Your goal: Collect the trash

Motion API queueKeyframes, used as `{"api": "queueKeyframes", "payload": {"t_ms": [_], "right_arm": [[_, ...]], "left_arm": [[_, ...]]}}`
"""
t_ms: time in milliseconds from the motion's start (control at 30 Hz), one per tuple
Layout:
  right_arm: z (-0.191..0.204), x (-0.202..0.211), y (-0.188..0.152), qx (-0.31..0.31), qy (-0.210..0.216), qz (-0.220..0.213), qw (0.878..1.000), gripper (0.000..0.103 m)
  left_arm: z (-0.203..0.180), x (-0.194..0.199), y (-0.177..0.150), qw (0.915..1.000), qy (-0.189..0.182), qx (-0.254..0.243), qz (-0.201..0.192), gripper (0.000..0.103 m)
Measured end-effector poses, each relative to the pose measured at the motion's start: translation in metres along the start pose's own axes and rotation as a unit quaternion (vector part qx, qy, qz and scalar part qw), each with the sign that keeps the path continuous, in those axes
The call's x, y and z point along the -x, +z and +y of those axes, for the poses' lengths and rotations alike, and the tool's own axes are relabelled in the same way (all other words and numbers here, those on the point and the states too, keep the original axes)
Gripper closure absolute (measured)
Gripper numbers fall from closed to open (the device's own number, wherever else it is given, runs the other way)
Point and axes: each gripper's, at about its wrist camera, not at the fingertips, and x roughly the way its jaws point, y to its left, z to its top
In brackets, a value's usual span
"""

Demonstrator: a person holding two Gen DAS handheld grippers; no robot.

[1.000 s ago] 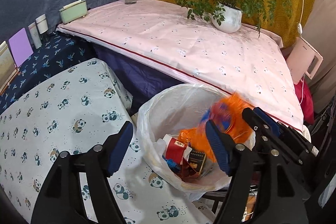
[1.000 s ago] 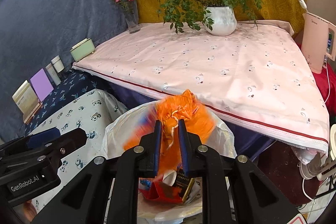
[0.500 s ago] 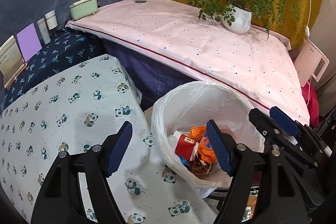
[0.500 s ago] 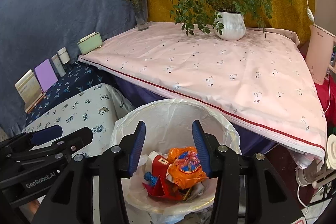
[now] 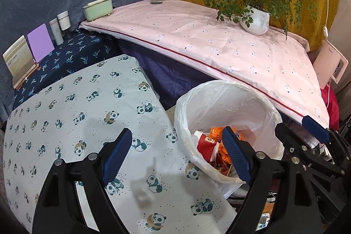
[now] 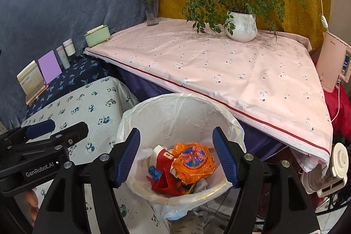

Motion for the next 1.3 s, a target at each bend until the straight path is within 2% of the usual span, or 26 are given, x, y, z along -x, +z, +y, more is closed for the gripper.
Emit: {"api": "queueKeyframes", "payload": {"t_ms": [567, 700, 867, 1100, 1233, 1300], "right_arm": [[0.012, 0.006, -0.023, 0.015, -0.009, 0.018, 1.0, 0.029], [0.015, 0.006, -0.032, 0.021, -0.01, 0.025, 0.999, 0.027], [0.017, 0.009, -0.042, 0.025, -0.012, 0.029, 0.999, 0.02], [0.021, 0.013, -0.051, 0.033, -0.012, 0.028, 0.999, 0.019], [0.025, 0.014, -0.057, 0.043, -0.014, 0.026, 0.999, 0.007], [0.026, 0.015, -0.06, 0.049, -0.014, 0.023, 0.998, 0.007]], "left_arm": [[0.015, 0.007, -0.03, 0.9997, 0.02, 0.003, 0.013, 0.021], [0.018, 0.007, -0.041, 0.9995, 0.026, 0.004, 0.017, 0.016], [0.022, 0.006, -0.052, 0.9991, 0.034, 0.008, 0.022, 0.015], [0.025, 0.009, -0.063, 0.9987, 0.043, 0.011, 0.024, 0.012], [0.026, 0.011, -0.069, 0.9984, 0.052, 0.011, 0.022, 0.01], [0.026, 0.011, -0.071, 0.9983, 0.052, 0.012, 0.024, 0.009]]}}
